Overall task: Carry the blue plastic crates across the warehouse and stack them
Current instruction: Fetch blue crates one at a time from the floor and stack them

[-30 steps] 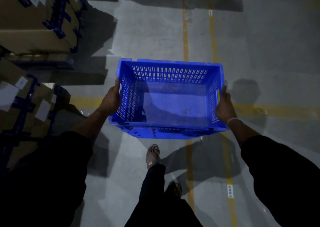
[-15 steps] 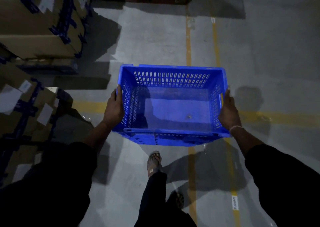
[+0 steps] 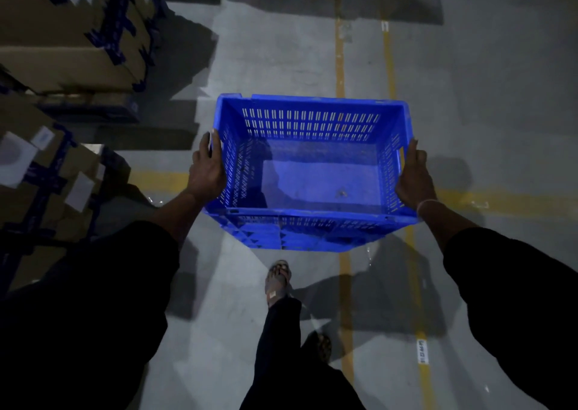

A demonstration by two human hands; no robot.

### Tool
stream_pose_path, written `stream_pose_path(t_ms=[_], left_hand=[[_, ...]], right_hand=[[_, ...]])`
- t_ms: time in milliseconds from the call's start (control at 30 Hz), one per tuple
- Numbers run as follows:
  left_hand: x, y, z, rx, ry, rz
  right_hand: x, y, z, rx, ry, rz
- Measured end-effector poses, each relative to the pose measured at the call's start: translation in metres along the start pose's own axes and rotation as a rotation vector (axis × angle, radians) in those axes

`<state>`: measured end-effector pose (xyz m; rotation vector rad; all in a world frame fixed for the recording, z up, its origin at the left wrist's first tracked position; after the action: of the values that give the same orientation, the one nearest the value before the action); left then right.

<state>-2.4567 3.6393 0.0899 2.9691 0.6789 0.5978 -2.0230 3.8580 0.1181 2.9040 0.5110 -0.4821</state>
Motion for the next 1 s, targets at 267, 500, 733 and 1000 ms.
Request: stream_pose_path(t_ms=[267,500,733,1000], left_hand=[[0.028,0.034,0.008,-0.024,-0.245,0.071],[0.03,0.026,0.005,0.052,-0.251,0.095],[0.033,0.021,0.001,0.038,-0.203,0.123],[0.028,0.012,0.005,-0.039,-0.238,0.108]], right_hand=[[-0.009,0.041,0.009,-0.007,0.122,-0.134],[-0.014,0.031,0.007,0.044,0.146,-0.149],[-0.016,0.025,0.006,0.033,0.113,-0.173],[-0.013,0.023,0.006,0.081,0.104,-0.171]])
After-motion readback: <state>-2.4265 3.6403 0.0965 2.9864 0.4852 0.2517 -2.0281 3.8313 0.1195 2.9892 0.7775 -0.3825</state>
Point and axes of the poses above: each hand's wrist, its own y-axis away from the middle knuckle, its own z-axis out of the palm, x = y × z, the point moved 7 cm from there along -y, towards the middle knuckle, and after that the axes turned 1 degree about -z, right-handed, at the moved point
